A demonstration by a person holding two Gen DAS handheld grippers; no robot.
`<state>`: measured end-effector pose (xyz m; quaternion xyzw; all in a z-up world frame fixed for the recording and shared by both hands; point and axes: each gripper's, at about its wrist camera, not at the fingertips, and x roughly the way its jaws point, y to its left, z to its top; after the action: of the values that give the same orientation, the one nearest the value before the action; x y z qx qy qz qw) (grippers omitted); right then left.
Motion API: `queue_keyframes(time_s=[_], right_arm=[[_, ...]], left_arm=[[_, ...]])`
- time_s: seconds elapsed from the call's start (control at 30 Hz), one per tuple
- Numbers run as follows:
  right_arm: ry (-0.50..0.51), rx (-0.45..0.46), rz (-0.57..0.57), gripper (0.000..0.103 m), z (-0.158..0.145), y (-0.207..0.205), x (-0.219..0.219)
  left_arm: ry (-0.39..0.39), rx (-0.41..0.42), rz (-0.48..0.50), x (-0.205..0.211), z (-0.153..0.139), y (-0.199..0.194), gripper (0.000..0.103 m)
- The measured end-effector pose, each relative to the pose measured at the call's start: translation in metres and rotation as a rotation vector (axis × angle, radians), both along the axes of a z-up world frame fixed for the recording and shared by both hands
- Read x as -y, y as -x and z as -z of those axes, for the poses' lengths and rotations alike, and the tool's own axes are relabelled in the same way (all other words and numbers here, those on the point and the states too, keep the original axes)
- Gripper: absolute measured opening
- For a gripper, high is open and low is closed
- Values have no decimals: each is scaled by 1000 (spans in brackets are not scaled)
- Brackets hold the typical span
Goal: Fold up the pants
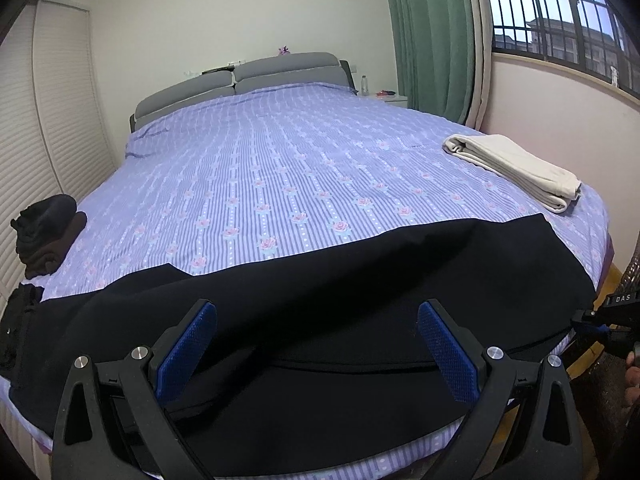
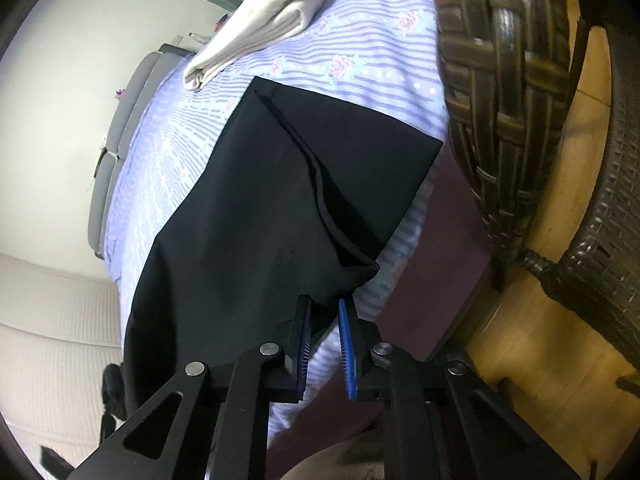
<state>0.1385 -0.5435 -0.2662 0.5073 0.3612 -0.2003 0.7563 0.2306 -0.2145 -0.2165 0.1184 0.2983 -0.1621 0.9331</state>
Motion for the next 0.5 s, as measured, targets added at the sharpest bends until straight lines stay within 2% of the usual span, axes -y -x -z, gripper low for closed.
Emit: queue_keyframes(time_s=[0.43,0.5], right_arm=[[101,13,50,18,-24,21,10],[85,6,53,23,-26,21,12]], left_arm=[[-4,11,12,7,-3,5,102],[-13,13,18,9,-1,6,102]])
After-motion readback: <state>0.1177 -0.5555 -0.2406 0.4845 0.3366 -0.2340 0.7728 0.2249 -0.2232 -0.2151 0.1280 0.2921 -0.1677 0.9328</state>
